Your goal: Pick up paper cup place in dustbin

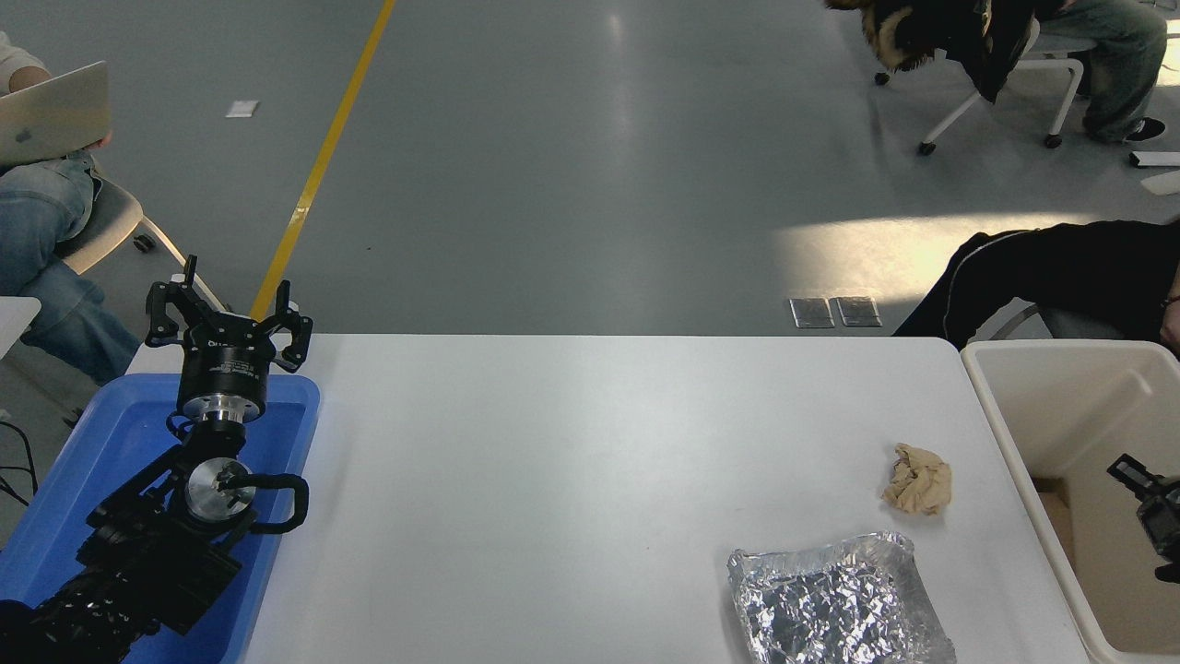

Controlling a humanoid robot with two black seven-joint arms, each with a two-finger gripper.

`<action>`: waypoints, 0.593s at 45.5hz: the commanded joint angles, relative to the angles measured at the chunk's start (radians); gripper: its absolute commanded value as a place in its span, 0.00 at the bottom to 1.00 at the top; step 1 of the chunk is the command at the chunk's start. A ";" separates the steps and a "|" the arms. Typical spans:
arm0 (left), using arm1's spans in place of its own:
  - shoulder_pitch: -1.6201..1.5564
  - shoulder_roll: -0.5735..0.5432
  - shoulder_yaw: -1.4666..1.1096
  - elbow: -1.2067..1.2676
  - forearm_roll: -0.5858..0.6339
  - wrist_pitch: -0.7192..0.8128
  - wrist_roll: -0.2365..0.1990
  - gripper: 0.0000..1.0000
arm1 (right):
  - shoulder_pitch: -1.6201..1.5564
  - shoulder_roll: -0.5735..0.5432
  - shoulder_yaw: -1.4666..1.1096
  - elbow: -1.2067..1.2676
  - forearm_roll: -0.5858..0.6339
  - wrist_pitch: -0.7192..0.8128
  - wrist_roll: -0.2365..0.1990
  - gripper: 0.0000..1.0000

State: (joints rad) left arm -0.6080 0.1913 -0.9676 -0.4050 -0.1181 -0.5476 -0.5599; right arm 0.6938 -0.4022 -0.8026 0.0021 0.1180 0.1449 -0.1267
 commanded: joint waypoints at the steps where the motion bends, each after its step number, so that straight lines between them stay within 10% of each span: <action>1: -0.001 0.000 0.001 0.000 0.003 0.000 0.000 0.99 | 0.150 -0.039 0.005 0.080 0.000 0.087 0.051 0.99; 27: 0.001 0.000 0.001 0.000 0.003 -0.002 0.000 0.99 | 1.105 -0.196 -0.316 1.212 -0.190 0.113 0.058 0.99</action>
State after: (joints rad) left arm -0.6075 0.1918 -0.9664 -0.4049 -0.1153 -0.5487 -0.5600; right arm 1.4266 -0.5838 -0.9623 0.8025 -0.0292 0.2458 -0.0725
